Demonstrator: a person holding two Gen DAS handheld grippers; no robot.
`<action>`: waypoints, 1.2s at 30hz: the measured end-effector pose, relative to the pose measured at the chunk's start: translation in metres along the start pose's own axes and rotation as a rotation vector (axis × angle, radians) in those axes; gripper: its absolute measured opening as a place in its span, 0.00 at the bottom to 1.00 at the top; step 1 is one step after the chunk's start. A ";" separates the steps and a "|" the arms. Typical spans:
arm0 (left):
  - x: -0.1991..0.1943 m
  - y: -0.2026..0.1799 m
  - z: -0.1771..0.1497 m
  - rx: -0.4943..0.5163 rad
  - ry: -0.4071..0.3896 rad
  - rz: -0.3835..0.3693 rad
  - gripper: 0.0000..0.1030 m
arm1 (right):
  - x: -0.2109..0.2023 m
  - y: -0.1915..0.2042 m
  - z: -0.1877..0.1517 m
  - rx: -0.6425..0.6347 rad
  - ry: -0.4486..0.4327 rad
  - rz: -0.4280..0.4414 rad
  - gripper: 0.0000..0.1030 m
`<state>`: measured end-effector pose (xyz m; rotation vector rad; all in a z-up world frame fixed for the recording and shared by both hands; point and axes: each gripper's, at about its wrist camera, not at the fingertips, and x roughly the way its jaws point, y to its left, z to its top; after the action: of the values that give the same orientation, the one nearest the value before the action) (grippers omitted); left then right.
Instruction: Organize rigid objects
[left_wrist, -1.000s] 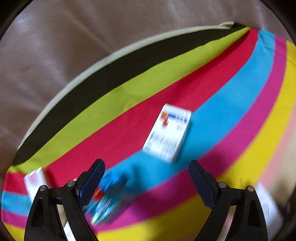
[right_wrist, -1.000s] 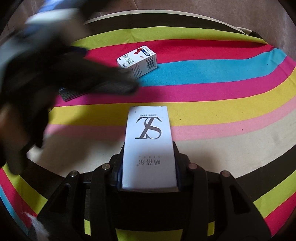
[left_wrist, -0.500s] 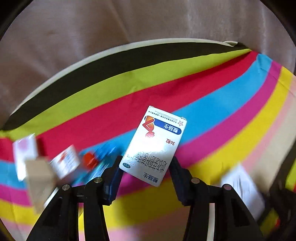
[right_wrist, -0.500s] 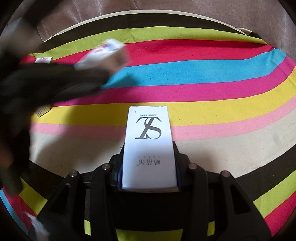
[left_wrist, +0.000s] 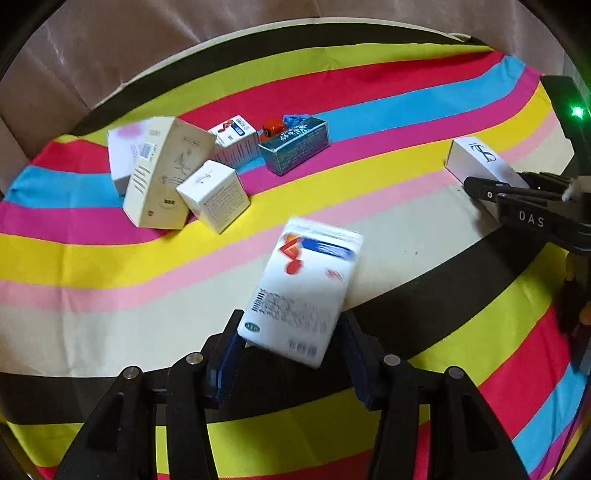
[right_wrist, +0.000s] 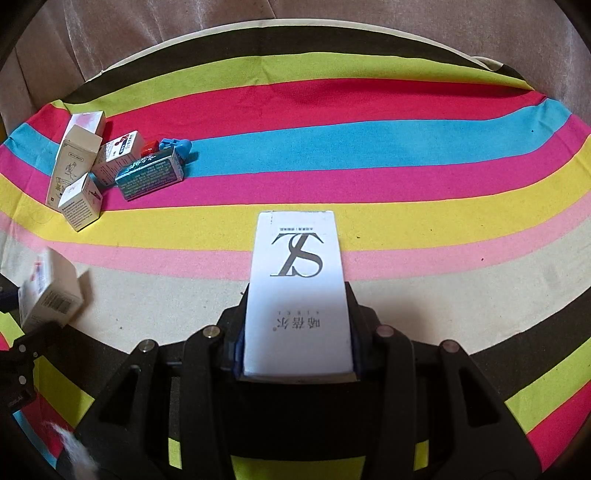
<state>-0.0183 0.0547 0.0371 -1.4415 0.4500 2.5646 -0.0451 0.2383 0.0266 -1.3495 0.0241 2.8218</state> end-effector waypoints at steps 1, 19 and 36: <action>0.003 -0.002 0.002 0.001 -0.006 0.008 0.54 | -0.003 0.000 -0.001 0.000 0.000 0.000 0.45; -0.009 0.037 -0.053 -0.251 -0.083 0.126 0.41 | -0.003 -0.002 -0.001 0.006 -0.001 0.006 0.45; -0.020 0.089 -0.103 -0.398 -0.119 0.178 0.42 | -0.001 -0.003 0.000 0.005 0.001 0.000 0.45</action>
<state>0.0492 -0.0637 0.0195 -1.4023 0.0498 2.9925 -0.0439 0.2408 0.0274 -1.3507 0.0311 2.8192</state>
